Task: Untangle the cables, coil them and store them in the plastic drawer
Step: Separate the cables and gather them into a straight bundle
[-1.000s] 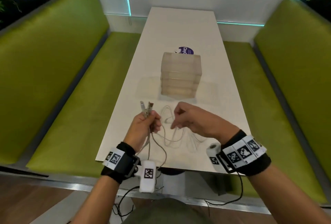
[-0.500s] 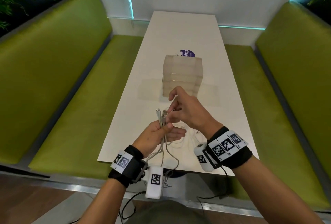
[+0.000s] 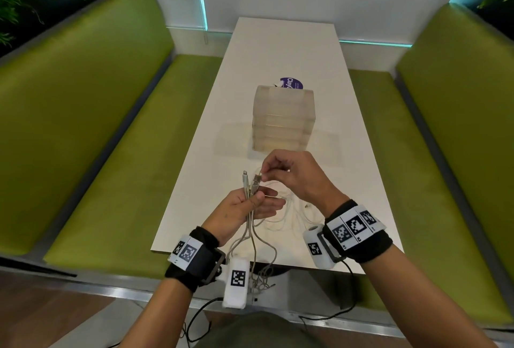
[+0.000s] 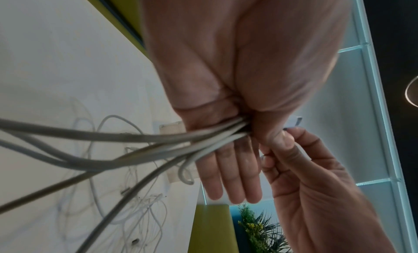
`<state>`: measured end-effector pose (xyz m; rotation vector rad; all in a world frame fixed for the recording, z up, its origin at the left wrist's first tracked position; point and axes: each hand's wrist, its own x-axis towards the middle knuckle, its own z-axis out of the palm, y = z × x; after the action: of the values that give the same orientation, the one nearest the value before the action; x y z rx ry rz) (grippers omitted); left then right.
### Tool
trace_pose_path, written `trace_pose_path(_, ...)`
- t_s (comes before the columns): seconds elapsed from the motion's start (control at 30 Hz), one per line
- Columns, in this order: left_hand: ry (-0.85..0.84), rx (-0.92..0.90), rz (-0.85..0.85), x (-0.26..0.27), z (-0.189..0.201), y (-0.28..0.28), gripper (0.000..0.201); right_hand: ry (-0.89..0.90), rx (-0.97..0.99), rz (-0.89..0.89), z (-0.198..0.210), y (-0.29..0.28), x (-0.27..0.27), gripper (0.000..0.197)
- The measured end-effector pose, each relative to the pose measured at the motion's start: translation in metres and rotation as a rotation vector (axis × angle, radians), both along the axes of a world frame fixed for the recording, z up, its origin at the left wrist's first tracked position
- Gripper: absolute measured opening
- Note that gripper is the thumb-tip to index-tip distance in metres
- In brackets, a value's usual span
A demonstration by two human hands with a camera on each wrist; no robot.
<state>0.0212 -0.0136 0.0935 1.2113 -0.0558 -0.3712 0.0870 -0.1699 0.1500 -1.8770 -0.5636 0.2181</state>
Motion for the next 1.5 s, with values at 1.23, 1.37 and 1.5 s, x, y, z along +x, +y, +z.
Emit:
trace_pose_path(1.23,-0.102,0.322,0.289,0.002,0.001,-0.001,0.021,0.371,0.215,-0.064,-0.027,0.013,-0.017,0.015)
trace_pose_path(1.37,-0.067,0.179,0.442,0.002,0.0,0.005,0.022,0.428,0.041,0.105,-0.024,0.001,-0.017,0.018)
trace_pose_path(1.5,0.019,-0.155,0.686,0.01,0.007,0.041,0.024,0.36,-0.279,0.188,-0.032,-0.021,-0.014,0.018)
